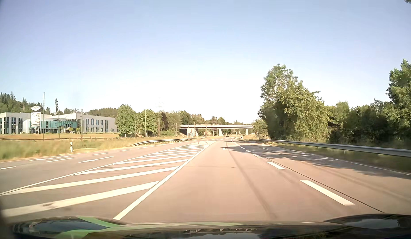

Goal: Follow the waypoints while adhering to traffic rules and regulations

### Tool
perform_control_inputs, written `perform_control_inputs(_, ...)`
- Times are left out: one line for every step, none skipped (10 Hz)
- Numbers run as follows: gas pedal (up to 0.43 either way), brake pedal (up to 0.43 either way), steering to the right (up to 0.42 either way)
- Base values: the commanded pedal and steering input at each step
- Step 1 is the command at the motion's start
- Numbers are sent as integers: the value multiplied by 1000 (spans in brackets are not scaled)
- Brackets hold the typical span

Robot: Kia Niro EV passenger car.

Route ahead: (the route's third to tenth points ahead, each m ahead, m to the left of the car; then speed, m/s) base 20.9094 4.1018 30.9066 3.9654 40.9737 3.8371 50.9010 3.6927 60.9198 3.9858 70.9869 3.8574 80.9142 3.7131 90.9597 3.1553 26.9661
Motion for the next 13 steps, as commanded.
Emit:
perform_control_inputs(280, 0, 0)
perform_control_inputs(280, 0, 0)
perform_control_inputs(280, 0, 0)
perform_control_inputs(280, 0, 0)
perform_control_inputs(280, 0, 0)
perform_control_inputs(248, 0, 0)
perform_control_inputs(240, 0, 0)
perform_control_inputs(240, 0, 0)
perform_control_inputs(248, 0, 0)
perform_control_inputs(260, 0, 0)
perform_control_inputs(280, 0, 0)
perform_control_inputs(287, 0, 0)
perform_control_inputs(287, 0, 0)
